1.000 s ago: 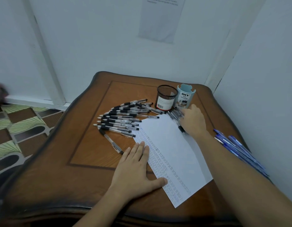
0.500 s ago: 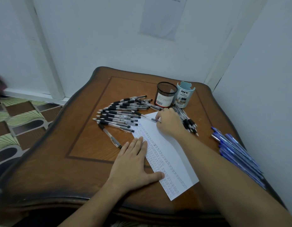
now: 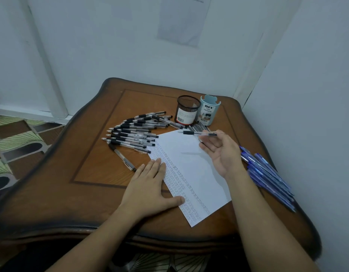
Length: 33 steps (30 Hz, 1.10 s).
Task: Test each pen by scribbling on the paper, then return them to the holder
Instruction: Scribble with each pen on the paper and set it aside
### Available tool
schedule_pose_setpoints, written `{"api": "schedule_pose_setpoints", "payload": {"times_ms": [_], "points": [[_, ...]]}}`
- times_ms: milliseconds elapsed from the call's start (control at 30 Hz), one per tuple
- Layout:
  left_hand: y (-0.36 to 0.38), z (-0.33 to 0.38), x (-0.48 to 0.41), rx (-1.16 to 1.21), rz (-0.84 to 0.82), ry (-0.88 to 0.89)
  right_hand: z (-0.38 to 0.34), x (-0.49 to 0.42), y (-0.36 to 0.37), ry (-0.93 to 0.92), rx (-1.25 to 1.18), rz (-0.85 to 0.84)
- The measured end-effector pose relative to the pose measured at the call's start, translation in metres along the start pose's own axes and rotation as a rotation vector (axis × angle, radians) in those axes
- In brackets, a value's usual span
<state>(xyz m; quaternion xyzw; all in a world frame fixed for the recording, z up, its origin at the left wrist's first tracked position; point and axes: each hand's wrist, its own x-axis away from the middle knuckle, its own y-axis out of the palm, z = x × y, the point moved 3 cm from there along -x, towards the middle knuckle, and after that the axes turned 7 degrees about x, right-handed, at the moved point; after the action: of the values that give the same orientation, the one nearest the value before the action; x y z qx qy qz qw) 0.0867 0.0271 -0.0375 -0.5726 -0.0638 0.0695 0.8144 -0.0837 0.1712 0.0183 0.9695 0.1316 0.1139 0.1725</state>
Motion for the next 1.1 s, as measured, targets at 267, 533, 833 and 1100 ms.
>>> {"api": "schedule_pose_setpoints", "payload": {"times_ms": [267, 533, 833, 1100], "points": [[0.000, 0.000, -0.001, -0.001, -0.003, 0.002, 0.007, 0.029, 0.014, 0.032, 0.205, -0.096], [0.001, 0.000, -0.001, -0.007, 0.001, 0.007, 0.026, 0.044, 0.023, 0.121, 0.280, -0.166], [0.002, -0.001, -0.002, -0.011, 0.013, 0.011, 0.030, 0.047, 0.004, 0.094, 0.304, -0.146], [0.002, -0.001, -0.001, -0.004, 0.021, 0.007, 0.043, 0.049, -0.024, -0.105, 0.382, -0.291]]}}
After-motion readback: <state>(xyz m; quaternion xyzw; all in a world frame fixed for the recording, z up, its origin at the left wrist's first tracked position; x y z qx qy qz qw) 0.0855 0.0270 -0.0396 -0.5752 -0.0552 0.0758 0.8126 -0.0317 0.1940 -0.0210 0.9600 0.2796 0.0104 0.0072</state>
